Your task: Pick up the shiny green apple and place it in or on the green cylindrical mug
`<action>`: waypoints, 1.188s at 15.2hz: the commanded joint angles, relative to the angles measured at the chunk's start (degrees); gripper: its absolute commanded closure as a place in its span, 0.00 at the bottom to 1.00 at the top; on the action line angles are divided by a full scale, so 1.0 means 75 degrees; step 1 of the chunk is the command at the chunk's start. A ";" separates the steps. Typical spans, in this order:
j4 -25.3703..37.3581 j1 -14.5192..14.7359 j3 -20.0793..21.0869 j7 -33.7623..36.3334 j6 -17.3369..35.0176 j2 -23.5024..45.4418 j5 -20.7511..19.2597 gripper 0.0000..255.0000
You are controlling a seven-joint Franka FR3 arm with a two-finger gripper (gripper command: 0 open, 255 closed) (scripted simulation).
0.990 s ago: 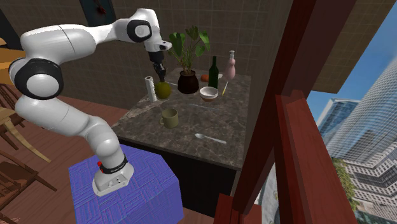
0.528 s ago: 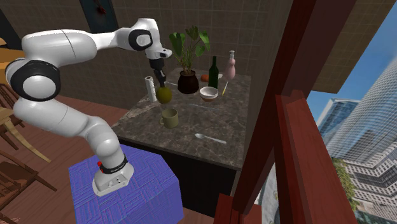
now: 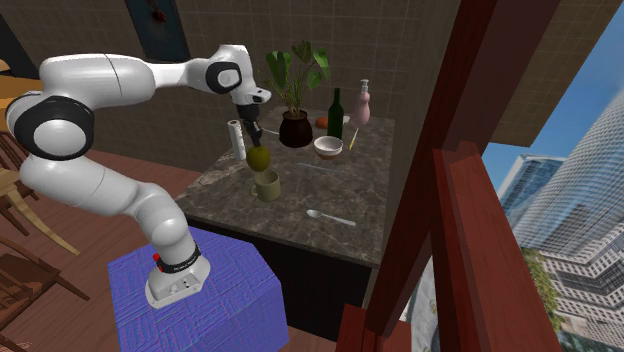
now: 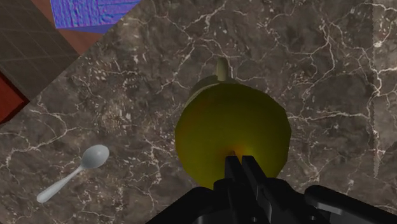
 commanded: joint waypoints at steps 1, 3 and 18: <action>-0.0214 0.0001 0.0003 0.0008 0.0224 0.0006 0.0000 1.00; -0.0416 0.0005 0.0011 0.0022 0.0430 0.0010 0.0002 1.00; -0.1046 0.0013 0.0040 0.0072 0.1123 0.0074 0.0005 1.00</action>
